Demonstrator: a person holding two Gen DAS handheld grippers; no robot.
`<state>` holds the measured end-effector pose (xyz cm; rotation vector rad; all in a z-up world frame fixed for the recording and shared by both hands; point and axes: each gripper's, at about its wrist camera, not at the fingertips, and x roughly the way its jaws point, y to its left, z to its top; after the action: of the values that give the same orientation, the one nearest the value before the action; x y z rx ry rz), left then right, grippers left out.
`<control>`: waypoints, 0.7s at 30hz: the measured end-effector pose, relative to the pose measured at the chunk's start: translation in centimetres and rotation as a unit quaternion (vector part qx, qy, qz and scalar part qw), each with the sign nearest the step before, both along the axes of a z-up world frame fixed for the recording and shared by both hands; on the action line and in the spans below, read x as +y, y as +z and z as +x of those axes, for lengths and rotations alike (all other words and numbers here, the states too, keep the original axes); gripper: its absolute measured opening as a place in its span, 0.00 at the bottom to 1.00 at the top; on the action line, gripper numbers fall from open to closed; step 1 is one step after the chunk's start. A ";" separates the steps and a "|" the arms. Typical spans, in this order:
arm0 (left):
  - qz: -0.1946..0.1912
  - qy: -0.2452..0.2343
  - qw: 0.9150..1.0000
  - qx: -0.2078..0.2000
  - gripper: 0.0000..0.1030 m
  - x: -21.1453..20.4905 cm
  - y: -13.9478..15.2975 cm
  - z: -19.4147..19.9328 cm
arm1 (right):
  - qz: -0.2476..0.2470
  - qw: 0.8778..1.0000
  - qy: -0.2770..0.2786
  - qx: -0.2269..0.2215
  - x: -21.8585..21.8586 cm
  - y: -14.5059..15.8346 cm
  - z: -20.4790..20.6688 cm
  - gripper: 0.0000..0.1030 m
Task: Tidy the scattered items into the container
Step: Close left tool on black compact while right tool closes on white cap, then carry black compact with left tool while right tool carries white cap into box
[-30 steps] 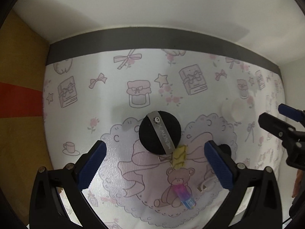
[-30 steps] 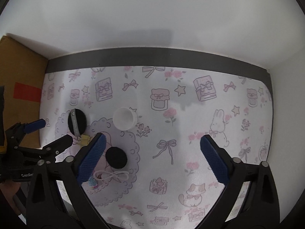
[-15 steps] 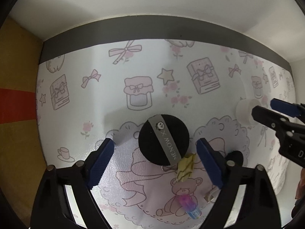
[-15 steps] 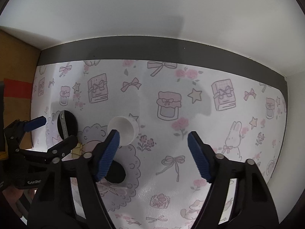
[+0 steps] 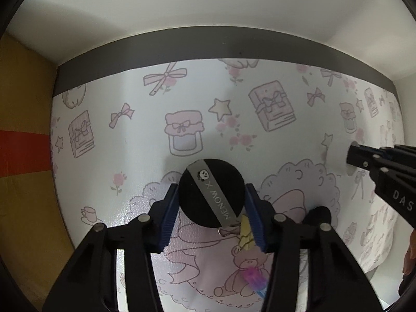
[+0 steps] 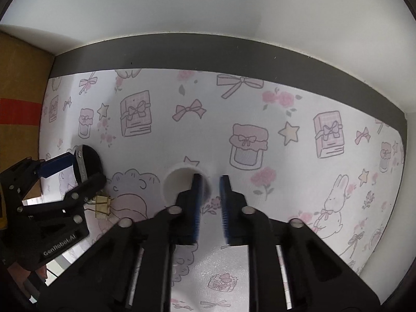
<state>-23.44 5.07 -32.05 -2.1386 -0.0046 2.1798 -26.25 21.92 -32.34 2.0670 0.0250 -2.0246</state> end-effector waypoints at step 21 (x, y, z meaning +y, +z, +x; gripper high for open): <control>0.021 -0.006 0.999 0.045 0.45 -1.1 5.8 0.4 | -0.005 0.999 -0.009 0.038 0.0 4.9 1.7 0.04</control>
<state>-23.01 3.94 -26.21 -2.0111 -0.0317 2.2473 -24.56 21.95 -27.43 1.9912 0.0090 -2.1090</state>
